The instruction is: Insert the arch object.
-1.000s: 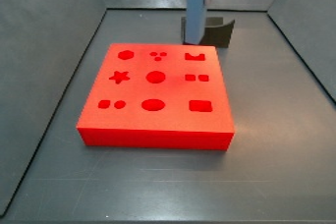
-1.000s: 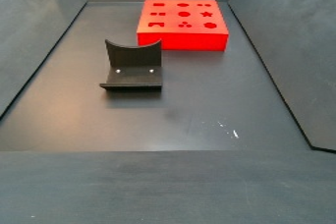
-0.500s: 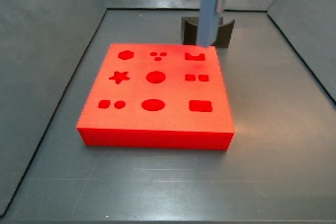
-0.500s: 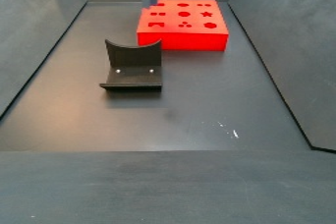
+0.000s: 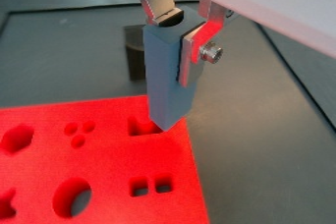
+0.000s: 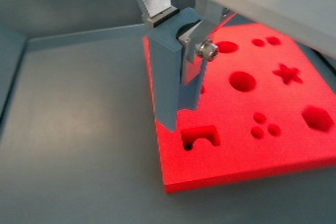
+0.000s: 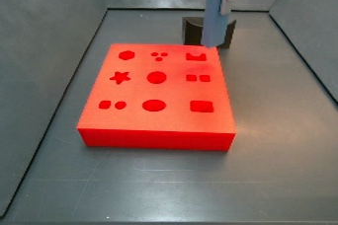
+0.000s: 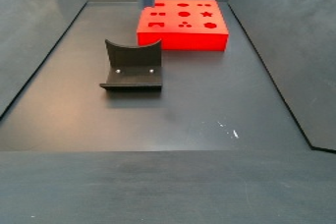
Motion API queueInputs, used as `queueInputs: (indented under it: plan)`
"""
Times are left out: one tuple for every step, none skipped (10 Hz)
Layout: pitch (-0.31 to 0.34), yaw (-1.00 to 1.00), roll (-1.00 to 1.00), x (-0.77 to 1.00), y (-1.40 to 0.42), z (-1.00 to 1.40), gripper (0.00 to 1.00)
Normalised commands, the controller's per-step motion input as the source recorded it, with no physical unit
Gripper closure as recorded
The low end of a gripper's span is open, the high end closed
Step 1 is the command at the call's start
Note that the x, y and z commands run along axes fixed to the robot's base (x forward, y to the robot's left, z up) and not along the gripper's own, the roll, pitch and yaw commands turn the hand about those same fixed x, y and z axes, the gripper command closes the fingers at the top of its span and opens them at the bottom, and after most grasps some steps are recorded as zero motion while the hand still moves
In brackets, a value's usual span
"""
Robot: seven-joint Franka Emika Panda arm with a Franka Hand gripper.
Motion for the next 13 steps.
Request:
queueInputs:
  plan:
    - [0.0,-1.0,0.0,0.01,0.0,0.0,1.0]
    - [0.0,-1.0,0.0,0.03,0.0,-0.01,1.0]
    - [0.0,-1.0,0.0,0.01,0.0,-0.03,1.0]
    - [0.0,-1.0,0.0,0.0,0.0,-0.09,1.0]
    - [0.011,-1.0,0.01,0.0,0.01,-0.13,1.0]
    - [0.03,-1.0,0.02,0.0,0.02,-0.17,1.0]
    - [0.033,-1.0,0.02,0.0,0.02,-0.17,1.0]
    - [0.039,-0.99,0.03,0.0,0.03,-0.17,1.0]
    - [0.039,-0.92,0.0,0.0,0.11,-0.13,1.0]
    - [0.0,-0.51,0.0,-0.03,0.28,-0.13,1.0]
    - [0.0,-0.38,0.08,-0.2,0.27,-0.3,1.0]
    - [0.0,-0.24,0.04,-0.15,0.12,-0.14,1.0]
    - [0.0,0.0,0.01,0.0,0.0,-0.05,1.0]
